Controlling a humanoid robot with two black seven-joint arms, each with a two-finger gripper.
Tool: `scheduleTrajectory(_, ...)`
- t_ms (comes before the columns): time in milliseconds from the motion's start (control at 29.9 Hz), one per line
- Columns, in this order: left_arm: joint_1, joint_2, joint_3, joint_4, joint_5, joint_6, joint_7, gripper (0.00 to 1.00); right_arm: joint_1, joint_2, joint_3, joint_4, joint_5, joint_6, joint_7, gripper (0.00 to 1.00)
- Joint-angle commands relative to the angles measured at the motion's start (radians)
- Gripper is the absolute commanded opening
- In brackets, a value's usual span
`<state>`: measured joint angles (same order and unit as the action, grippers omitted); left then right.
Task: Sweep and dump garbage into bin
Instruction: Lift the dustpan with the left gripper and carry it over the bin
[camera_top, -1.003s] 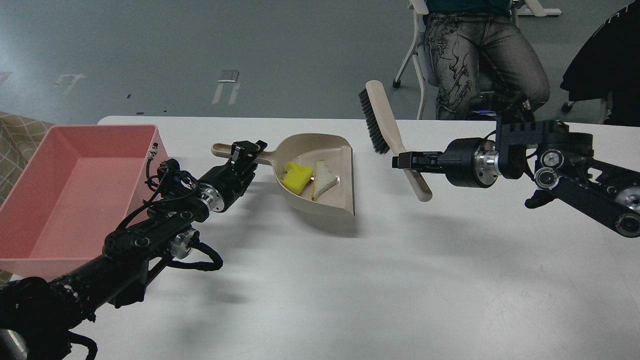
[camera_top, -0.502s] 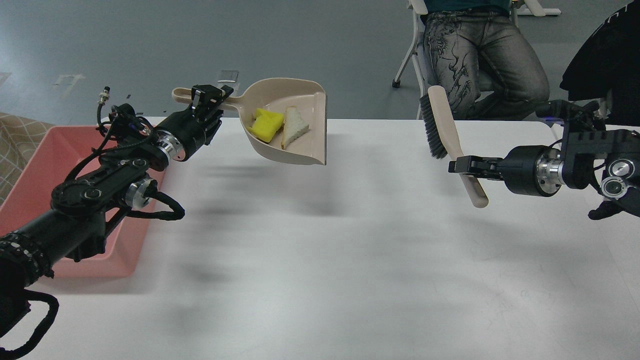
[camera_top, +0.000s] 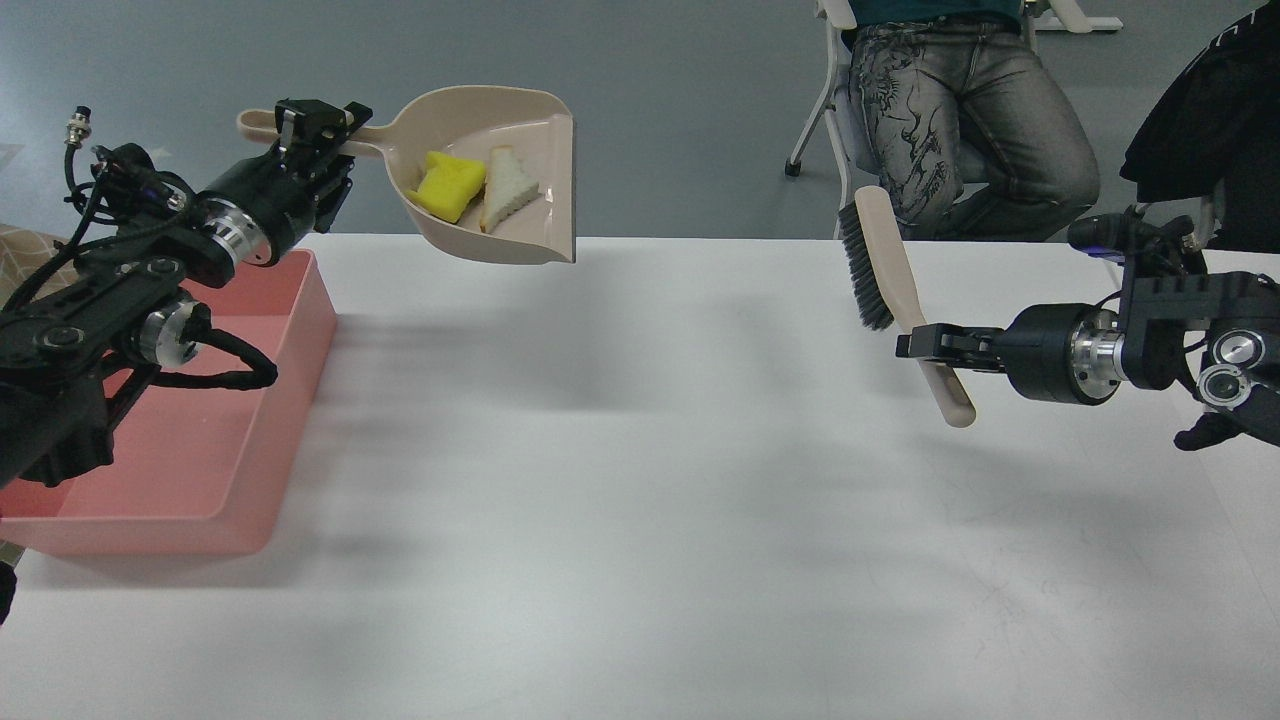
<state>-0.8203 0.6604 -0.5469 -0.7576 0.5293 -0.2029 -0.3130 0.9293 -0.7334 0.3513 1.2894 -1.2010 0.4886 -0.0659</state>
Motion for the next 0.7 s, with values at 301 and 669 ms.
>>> scheduleTrajectory(301, 0.006, 0.248, 0.001, -0.043, -0.089, -0.105, -0.001, 0.00, -0.027, 0.040, -0.003, 0.001, -0.002, 0.000, 0.000, 0.00)
scheduleTrajectory(669, 0.136, 0.442, 0.008, -0.023, -0.091, -0.204, -0.084, 0.00, -0.032, 0.048, -0.002, 0.001, -0.002, 0.000, 0.000, 0.00)
